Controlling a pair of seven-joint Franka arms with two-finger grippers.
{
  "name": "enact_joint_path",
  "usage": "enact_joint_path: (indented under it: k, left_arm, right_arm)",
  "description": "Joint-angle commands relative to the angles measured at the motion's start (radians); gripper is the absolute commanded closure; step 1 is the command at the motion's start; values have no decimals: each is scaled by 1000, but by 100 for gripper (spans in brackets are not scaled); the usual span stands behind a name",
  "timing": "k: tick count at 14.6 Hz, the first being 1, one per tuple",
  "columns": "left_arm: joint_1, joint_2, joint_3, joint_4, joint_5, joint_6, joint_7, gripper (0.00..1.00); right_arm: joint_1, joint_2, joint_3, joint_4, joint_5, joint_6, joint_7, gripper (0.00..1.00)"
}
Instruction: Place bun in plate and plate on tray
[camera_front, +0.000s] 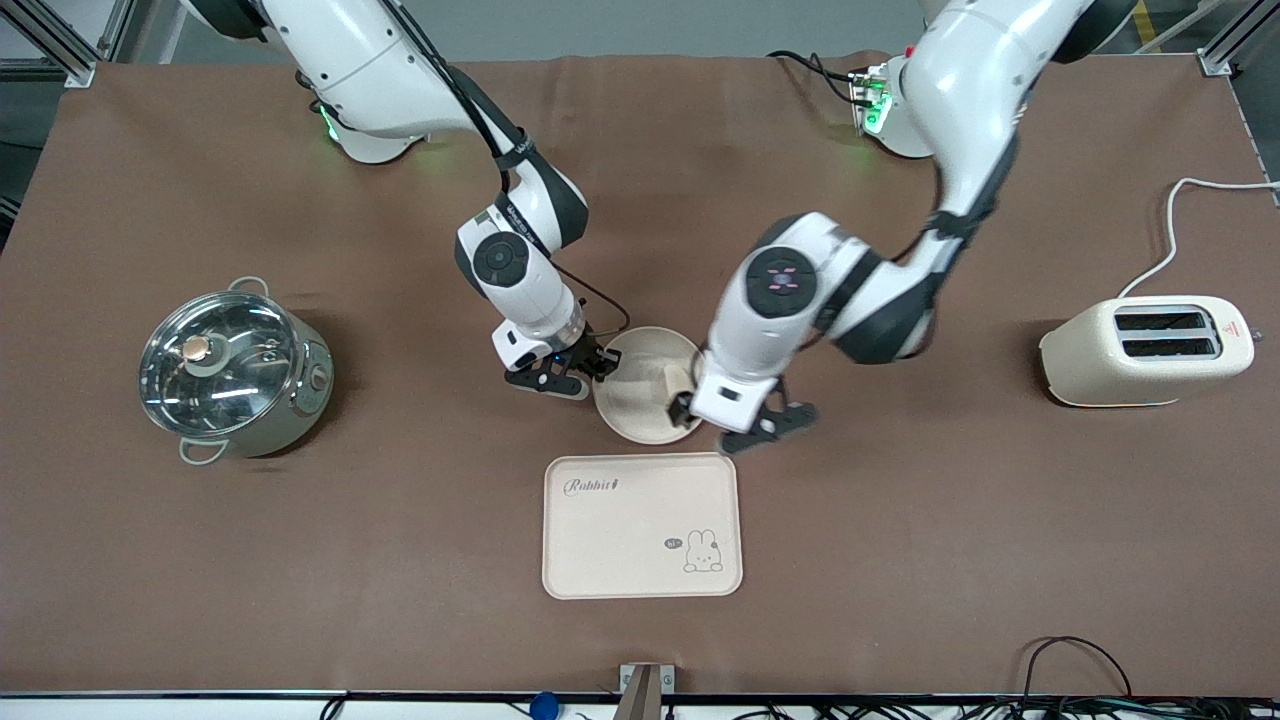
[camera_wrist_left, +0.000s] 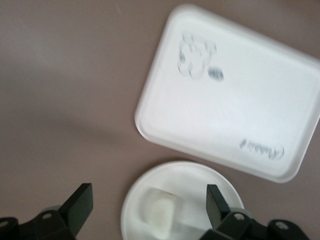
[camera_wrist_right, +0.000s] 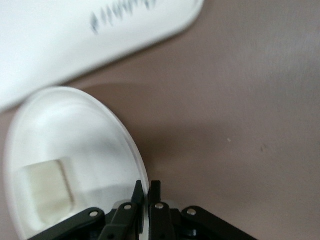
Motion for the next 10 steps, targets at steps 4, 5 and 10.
enact_joint_path:
  k: [4,5,10]
  left_arm:
    - [230,-196,-8,-13,9,-185,379,0]
    - [261,-228,-8,-14,8,-211,425,0]
    - [350,-357,-6,-14,-29,-333,643,0]
  right_arm:
    - [-58,135,-43,335,-7,-128,46,100]
    - [-60,194,-56,405,-4,-127,47,100]
    - [-60,397,-73,651,-1,-119,67,100]
